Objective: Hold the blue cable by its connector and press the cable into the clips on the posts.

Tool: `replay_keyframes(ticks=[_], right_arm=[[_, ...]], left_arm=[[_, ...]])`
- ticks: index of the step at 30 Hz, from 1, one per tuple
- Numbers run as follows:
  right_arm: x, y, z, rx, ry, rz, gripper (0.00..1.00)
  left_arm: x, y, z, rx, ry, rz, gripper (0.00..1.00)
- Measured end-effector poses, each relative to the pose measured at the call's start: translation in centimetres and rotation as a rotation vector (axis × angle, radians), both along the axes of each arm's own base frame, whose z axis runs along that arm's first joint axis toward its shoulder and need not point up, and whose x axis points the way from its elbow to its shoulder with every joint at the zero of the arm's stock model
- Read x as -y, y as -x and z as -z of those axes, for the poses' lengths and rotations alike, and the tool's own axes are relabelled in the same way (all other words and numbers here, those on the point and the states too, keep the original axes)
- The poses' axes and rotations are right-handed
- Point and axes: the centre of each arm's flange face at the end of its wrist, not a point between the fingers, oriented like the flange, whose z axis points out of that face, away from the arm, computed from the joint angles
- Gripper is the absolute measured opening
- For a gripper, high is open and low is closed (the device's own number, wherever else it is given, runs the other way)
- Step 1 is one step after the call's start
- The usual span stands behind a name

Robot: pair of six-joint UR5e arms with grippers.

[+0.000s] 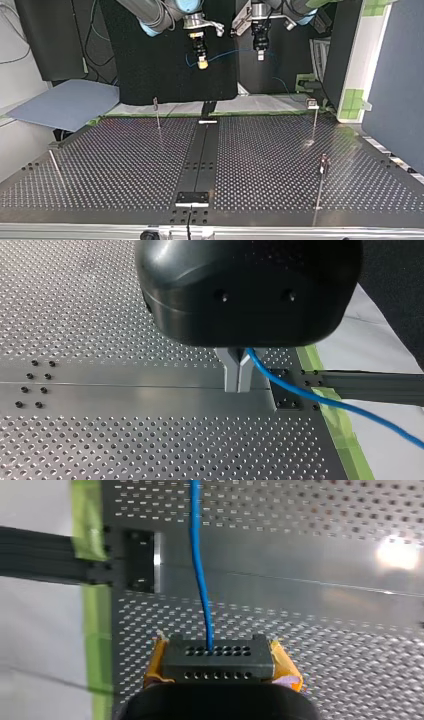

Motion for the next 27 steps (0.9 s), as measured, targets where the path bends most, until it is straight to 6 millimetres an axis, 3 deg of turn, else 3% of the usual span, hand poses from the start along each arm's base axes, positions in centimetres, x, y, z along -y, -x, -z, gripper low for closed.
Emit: replay_keyframes(ticks=[5,10,20,27], right_arm=[[-0.5,0.6,2.4,-0.035,-0.028,0.0,0.0],[0.0,1.9,2.7,-0.037,-0.053,0.016,0.0],[2.6,2.9,-0.6,0.039,-0.091,0.033,0.0],[4.6,1.9,-4.2,0.095,-0.084,0.003,0.0]], left_arm=[[0.0,0.0,0.0,-0.001,0.0,0.0,0.02],[0.1,-0.4,-0.5,0.024,0.022,-0.016,0.02],[-0.4,-0.8,-3.0,0.048,0.046,-0.083,0.02],[-0.3,-2.2,-5.6,0.082,0.064,-0.137,0.02]])
